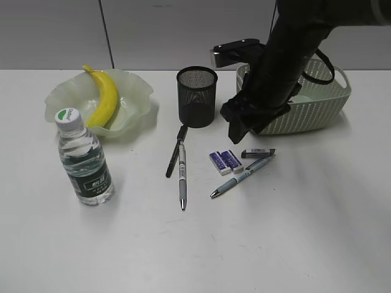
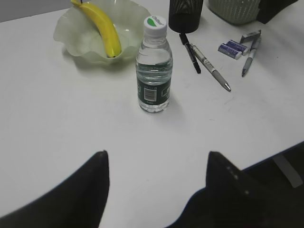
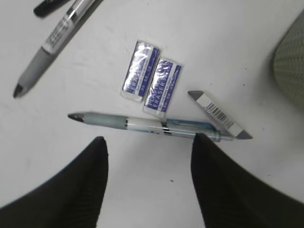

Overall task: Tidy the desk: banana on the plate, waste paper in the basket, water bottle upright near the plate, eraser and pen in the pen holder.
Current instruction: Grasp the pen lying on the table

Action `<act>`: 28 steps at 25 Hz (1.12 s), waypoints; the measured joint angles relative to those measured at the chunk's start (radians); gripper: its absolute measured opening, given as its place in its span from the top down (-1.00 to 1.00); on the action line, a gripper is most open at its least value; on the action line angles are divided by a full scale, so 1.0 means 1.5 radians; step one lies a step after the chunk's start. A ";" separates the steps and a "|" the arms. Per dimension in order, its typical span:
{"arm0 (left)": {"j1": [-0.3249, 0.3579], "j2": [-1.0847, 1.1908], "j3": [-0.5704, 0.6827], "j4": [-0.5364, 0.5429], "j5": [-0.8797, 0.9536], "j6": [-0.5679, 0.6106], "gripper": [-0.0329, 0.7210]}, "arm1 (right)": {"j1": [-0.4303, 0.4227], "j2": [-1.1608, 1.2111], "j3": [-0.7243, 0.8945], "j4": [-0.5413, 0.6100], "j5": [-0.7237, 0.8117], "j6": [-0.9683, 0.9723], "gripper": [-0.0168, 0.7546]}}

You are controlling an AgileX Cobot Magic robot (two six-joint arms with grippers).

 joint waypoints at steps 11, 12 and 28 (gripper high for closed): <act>0.000 0.000 0.000 0.000 0.000 0.000 -0.35 | 0.001 0.052 -0.026 0.030 0.115 0.492 -0.17; 0.000 0.000 0.000 0.000 0.000 0.000 -0.34 | 0.001 0.058 -0.026 0.025 0.128 0.514 -0.17; 0.000 0.000 0.000 0.000 0.000 0.000 -0.34 | 0.001 0.152 -0.026 0.078 0.066 0.713 -0.17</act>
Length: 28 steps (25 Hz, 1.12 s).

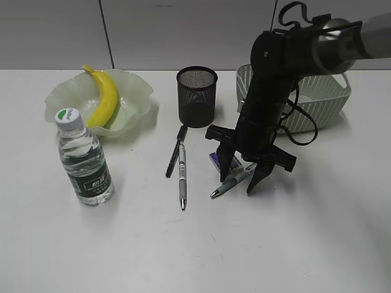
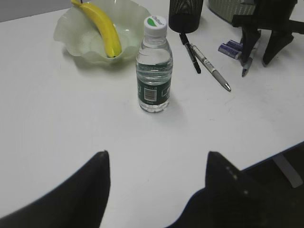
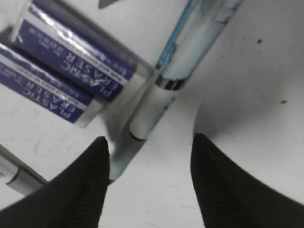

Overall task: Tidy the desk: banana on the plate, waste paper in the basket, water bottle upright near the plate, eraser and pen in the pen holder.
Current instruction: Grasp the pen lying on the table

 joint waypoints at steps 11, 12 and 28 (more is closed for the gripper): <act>0.000 0.000 0.000 0.000 0.000 0.000 -0.34 | 0.001 0.012 0.000 -0.026 -0.033 0.037 0.17; 0.000 0.000 0.000 0.000 0.000 0.000 -0.34 | 0.001 0.015 -0.002 -0.023 -0.033 0.037 0.18; 0.000 0.000 0.000 0.000 0.000 0.000 -0.34 | 0.001 -0.051 -0.002 -0.082 0.026 -0.079 0.67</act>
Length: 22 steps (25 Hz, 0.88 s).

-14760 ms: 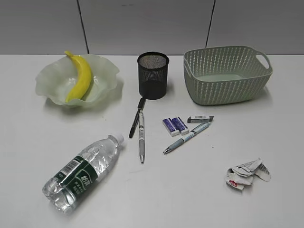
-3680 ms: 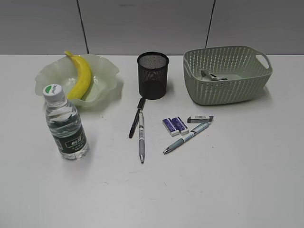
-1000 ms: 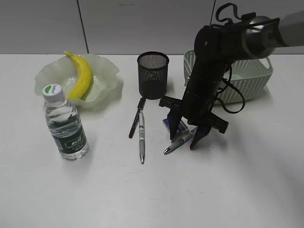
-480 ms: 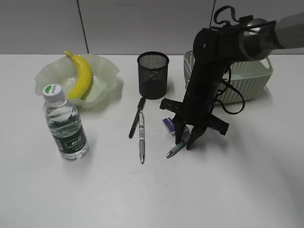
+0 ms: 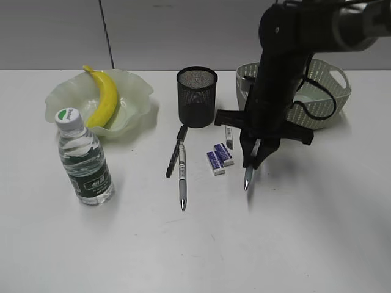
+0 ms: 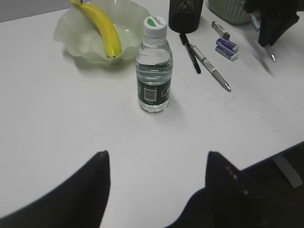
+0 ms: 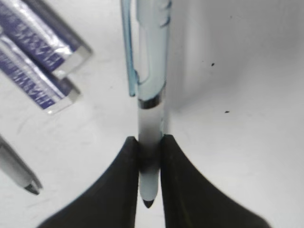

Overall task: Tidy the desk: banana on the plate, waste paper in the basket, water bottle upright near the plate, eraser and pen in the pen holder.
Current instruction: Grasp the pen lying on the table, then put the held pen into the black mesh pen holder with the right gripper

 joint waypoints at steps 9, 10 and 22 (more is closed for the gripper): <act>0.000 0.000 0.000 0.000 0.000 0.000 -0.34 | 0.021 -0.156 0.001 -0.017 -0.200 -0.224 0.67; 0.000 0.000 0.000 0.000 0.000 0.000 -0.34 | 0.024 -0.161 0.001 -0.019 -0.248 -0.267 0.67; 0.000 0.000 0.000 0.000 0.000 0.000 -0.33 | 0.030 -0.051 0.001 -0.073 -0.715 -0.476 0.67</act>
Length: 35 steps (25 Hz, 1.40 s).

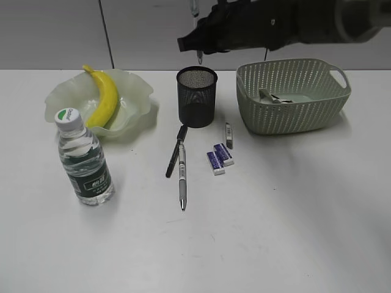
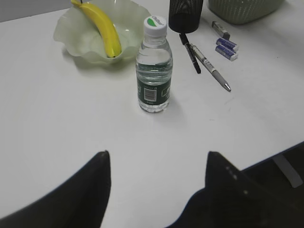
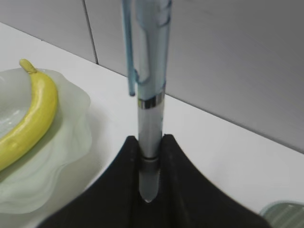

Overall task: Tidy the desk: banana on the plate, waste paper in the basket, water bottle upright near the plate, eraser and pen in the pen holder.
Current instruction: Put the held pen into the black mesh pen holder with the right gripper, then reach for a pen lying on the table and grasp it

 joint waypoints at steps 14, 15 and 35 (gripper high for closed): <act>0.000 0.000 0.000 0.000 0.000 0.000 -0.33 | 0.000 0.111 0.001 -0.012 -0.108 -0.003 0.48; 0.000 0.000 0.000 0.000 0.000 0.000 -0.33 | 0.000 0.111 0.001 -0.012 -0.110 -0.003 0.36; 0.000 0.000 0.000 0.000 0.000 0.000 -0.33 | -0.001 -0.189 0.001 -0.017 0.478 0.019 -0.14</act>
